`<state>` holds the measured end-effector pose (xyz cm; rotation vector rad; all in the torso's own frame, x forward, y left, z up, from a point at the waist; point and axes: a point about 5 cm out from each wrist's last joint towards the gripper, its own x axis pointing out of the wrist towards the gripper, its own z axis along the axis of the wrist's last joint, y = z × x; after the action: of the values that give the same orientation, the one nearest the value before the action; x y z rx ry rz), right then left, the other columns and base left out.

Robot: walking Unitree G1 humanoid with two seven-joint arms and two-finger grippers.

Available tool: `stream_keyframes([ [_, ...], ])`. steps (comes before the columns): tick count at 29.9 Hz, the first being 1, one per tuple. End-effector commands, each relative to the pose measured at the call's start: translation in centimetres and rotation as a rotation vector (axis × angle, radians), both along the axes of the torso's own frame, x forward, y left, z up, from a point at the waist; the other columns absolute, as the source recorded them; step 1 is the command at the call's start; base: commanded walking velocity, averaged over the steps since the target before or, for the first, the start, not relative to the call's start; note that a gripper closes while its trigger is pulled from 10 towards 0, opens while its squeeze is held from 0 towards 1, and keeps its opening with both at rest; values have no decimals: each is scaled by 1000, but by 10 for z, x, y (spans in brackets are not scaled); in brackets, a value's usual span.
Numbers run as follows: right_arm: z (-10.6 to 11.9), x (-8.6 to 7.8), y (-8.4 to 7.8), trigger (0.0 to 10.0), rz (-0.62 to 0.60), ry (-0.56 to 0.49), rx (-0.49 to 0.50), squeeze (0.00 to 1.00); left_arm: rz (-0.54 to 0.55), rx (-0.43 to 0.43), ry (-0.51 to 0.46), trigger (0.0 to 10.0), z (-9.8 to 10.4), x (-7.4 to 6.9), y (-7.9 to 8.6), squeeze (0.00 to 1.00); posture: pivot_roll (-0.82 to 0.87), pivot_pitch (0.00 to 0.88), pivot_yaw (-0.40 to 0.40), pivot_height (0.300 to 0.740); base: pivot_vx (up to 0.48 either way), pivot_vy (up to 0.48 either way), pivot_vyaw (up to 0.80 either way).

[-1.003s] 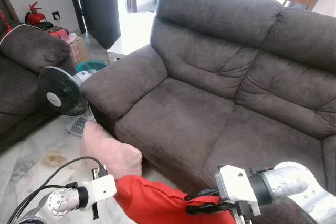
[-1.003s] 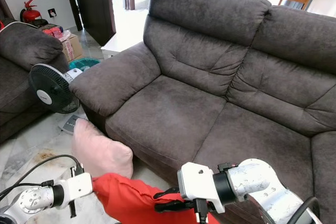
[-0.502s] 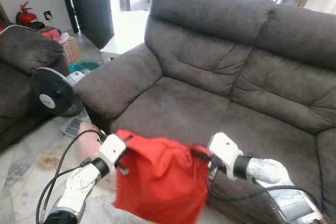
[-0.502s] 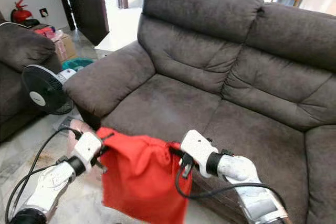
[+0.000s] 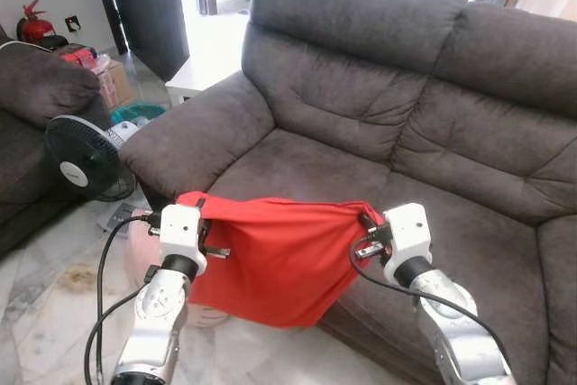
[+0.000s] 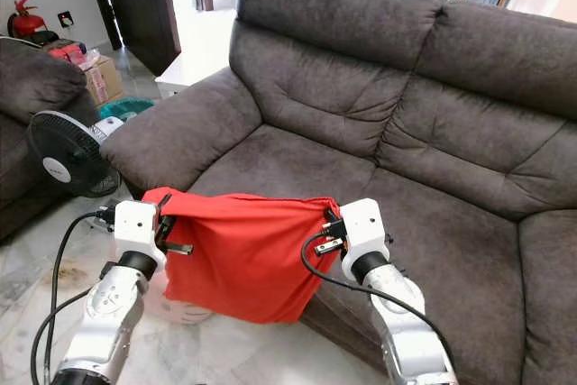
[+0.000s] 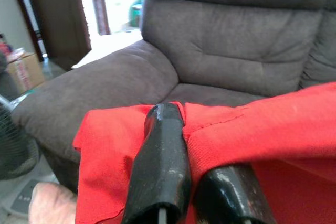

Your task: Move the pillow to the sofa from floor

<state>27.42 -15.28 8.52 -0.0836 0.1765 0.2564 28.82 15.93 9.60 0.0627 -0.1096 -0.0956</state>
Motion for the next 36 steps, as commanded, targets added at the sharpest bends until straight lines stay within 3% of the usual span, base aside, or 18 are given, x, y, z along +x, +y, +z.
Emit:
stream_keyframes([
  [1,10,0,-8,10000,-91,-42,27,0,-9,2,-153,10000,35,2,-9,0,112,0,-66,740,0,0,0],
  [6,9,-8,6,10000,-82,-70,33,0,-18,15,-193,10000,50,3,-23,0,111,0,-57,740,0,0,0],
  [9,12,-16,24,10000,-105,-94,120,0,8,35,-208,10000,59,7,-27,0,111,0,-47,740,0,0,0],
  [14,11,-21,27,10000,-143,-118,127,0,-13,85,-210,10000,58,-2,-30,0,112,0,-42,740,0,0,0],
  [23,7,-28,10,10000,-286,-120,142,0,35,130,-187,10000,53,-11,-19,0,121,0,-21,740,0,0,0],
  [29,3,-26,16,10000,-295,-123,153,0,18,157,-183,10000,54,-5,-17,0,114,0,11,740,0,0,0],
  [36,-4,-25,-15,10000,-345,-123,90,0,30,191,-178,10000,54,-4,-9,0,109,0,27,740,0,0,0],
])
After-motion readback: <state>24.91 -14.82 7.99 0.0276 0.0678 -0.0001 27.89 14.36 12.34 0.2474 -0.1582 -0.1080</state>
